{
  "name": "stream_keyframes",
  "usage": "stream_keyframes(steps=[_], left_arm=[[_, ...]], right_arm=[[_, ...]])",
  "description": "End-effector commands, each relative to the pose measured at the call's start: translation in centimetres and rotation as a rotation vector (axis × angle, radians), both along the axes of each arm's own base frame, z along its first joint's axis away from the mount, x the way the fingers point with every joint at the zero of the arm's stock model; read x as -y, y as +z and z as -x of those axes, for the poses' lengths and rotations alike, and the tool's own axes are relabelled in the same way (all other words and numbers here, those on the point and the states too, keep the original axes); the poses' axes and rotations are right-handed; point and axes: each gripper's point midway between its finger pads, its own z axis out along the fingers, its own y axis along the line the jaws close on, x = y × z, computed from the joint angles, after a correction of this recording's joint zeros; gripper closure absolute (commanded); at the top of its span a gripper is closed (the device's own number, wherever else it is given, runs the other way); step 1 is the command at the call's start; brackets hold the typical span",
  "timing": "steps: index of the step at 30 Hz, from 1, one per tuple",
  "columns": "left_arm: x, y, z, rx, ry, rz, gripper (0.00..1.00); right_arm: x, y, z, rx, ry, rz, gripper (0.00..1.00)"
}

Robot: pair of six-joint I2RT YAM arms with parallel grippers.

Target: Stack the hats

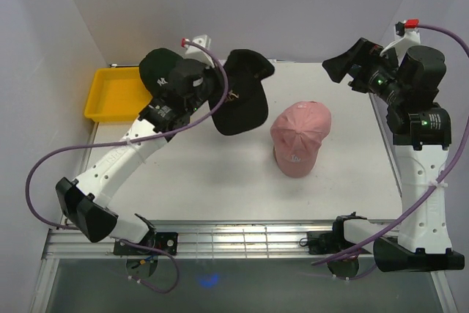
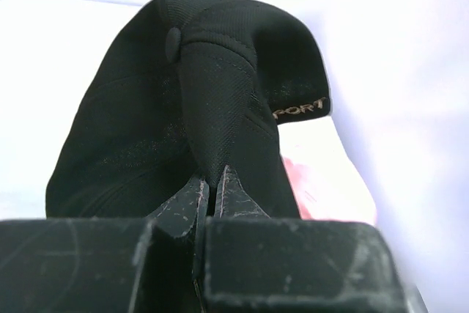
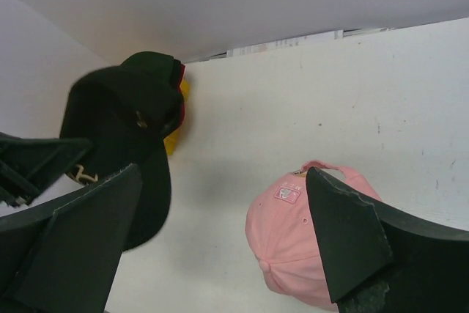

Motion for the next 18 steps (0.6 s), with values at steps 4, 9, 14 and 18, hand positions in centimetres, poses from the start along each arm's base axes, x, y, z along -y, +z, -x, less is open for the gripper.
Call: stream_keyframes(steps=[4,9,14,18], left_arm=[[9.0,3.5,6.9,0.112,-0.169,0.130,1.00],[15.0,2.6,10.2,0.128,-0.234,0.110,1.00],[18.4,-0.4,10.4,0.118,-0.202,0.022,1.00],[18.5,-2.7,9.9,0.116,-0.167,-0.027,1.00]], right_arm=[[0.6,0.3,0.9,-0.022,-0.044,-0.025,0.02],[0.9,-0.2,1.2,-0.035,-0.062,-0.022,0.02],[1.0,-1.6,1.2,-0.068,-0.061,-0.014,0.02],[1.5,-2.6,1.0,-0.087,-0.082,0.015,0.02]])
